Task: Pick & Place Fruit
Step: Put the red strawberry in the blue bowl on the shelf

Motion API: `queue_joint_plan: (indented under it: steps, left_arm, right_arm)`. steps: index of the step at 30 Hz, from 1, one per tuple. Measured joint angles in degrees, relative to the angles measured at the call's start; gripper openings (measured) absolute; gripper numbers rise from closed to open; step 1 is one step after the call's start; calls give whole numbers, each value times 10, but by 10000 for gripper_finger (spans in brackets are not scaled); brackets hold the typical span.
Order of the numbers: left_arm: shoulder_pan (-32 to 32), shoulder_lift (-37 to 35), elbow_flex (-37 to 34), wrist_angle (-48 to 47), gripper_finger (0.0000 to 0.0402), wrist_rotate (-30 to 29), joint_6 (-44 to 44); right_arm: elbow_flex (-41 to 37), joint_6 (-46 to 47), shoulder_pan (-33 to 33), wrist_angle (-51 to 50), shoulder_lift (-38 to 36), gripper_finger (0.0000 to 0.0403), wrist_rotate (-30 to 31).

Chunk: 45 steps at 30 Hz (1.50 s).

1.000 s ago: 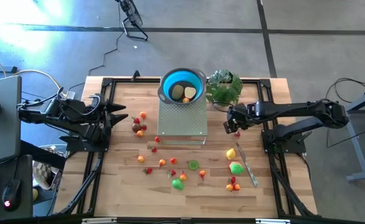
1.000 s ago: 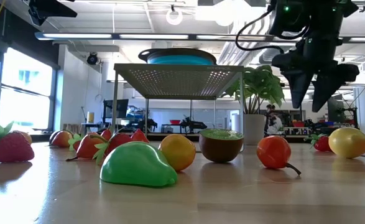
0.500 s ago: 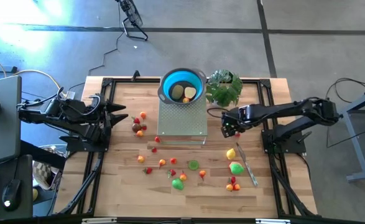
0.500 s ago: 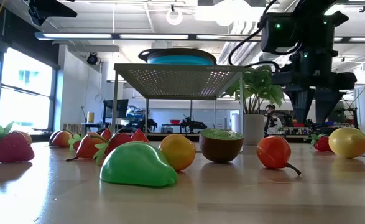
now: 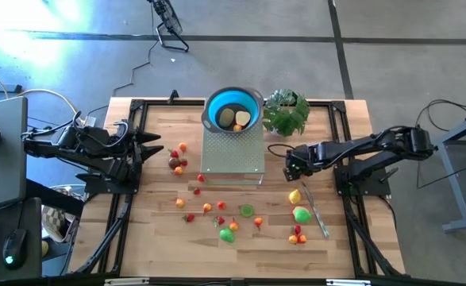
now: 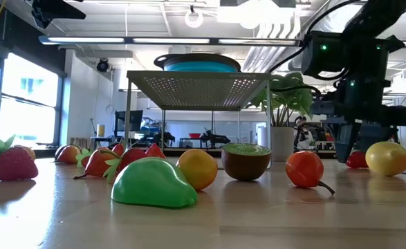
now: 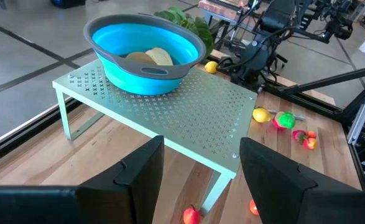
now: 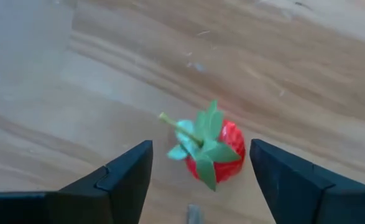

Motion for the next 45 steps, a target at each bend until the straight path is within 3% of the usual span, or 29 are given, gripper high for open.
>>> queue_joint_plan:
  steps: [16, 30, 45]
  left_arm:
    - [0, 0, 0, 0, 205, 0, -2]
    - [0, 0, 0, 0, 205, 0, -2]
    - [0, 0, 0, 0, 205, 0, -2]
  right_arm:
    - [-18, 7, 0, 4, 0, 146, 11]
    - [-19, -4, 2, 24, -14, 142, 8]
    - [-19, -33, 56, 180, -157, 141, -50]
